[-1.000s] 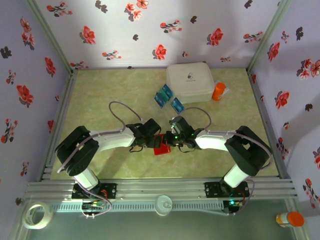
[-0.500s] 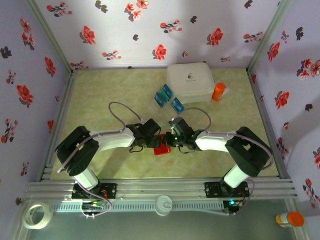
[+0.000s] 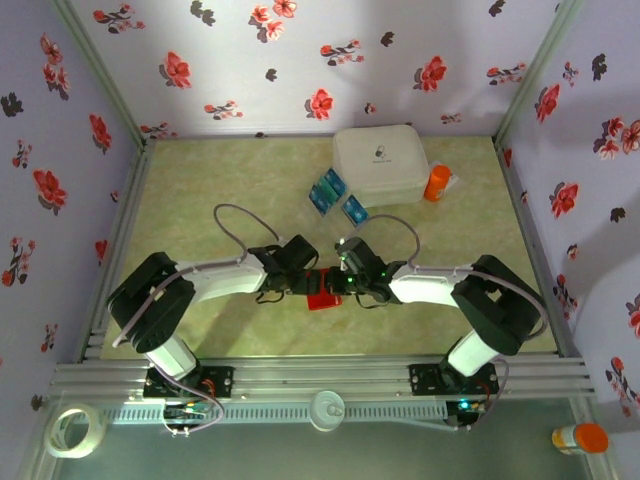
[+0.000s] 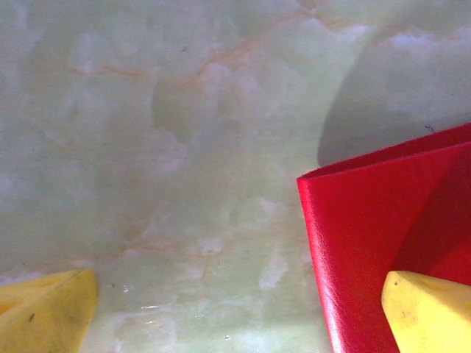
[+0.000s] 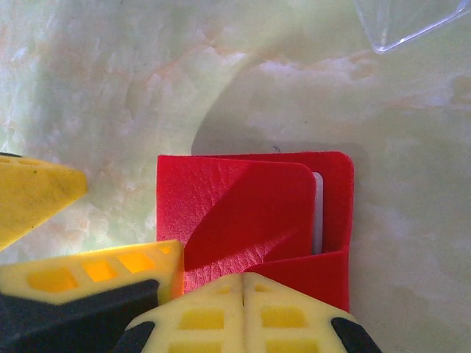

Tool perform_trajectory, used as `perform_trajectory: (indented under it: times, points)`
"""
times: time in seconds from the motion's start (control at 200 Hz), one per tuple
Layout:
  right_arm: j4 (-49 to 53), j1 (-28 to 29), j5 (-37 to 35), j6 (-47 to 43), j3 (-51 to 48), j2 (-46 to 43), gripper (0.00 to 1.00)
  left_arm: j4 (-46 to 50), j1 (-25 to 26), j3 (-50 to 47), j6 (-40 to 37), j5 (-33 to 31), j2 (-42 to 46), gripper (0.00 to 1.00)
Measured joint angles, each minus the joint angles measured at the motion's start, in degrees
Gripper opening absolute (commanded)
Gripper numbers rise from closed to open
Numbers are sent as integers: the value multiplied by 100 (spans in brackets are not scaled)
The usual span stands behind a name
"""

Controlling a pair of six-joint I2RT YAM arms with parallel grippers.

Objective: Put the credit cards into the card holder

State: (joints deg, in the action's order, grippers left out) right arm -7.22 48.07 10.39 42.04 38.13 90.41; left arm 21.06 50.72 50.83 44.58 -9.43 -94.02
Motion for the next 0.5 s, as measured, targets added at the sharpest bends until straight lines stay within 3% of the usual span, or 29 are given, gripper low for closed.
perform_trajectory:
  times: [0.5]
  points:
    - [83, 157, -254, -120, 17, -31, 0, -105, -188, -74, 4, 15, 4, 100]
